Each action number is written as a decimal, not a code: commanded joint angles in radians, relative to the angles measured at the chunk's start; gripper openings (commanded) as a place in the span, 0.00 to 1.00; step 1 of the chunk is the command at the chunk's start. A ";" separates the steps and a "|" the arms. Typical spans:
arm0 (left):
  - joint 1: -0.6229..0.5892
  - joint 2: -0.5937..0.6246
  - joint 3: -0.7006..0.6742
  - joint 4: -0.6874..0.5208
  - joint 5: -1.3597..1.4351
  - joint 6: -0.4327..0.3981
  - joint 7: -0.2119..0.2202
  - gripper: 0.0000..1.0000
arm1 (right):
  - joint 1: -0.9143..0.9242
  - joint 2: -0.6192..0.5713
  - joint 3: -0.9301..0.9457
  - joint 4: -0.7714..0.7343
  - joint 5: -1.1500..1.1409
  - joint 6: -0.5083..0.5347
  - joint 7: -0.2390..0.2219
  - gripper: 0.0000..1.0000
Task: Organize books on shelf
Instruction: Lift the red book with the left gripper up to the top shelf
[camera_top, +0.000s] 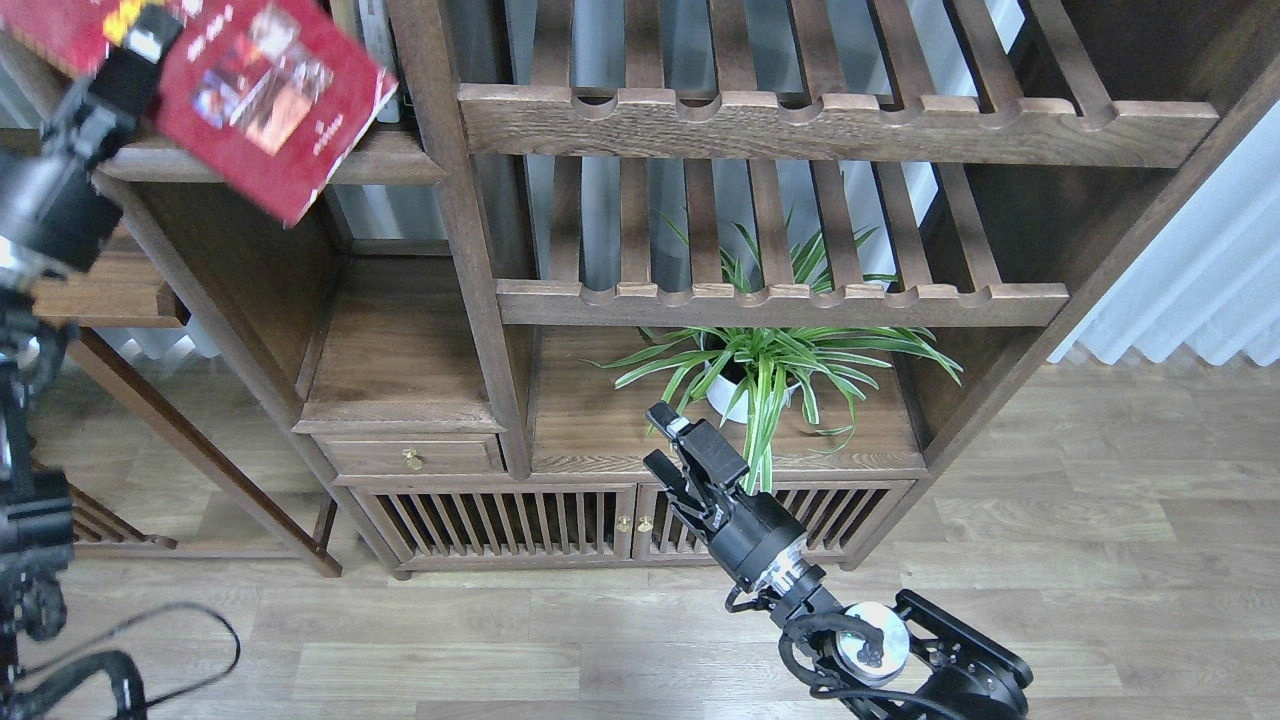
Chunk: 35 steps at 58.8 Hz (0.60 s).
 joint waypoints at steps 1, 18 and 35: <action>-0.007 0.036 -0.010 0.000 0.001 0.000 0.000 0.00 | 0.000 -0.001 0.000 0.000 0.000 0.000 0.000 0.98; -0.053 0.176 -0.007 0.000 -0.045 0.000 0.000 0.00 | 0.008 -0.001 0.000 -0.001 0.000 0.000 0.000 0.98; -0.102 0.357 0.024 0.012 -0.108 0.000 0.000 0.00 | 0.009 0.008 -0.005 -0.001 0.000 0.000 0.000 0.98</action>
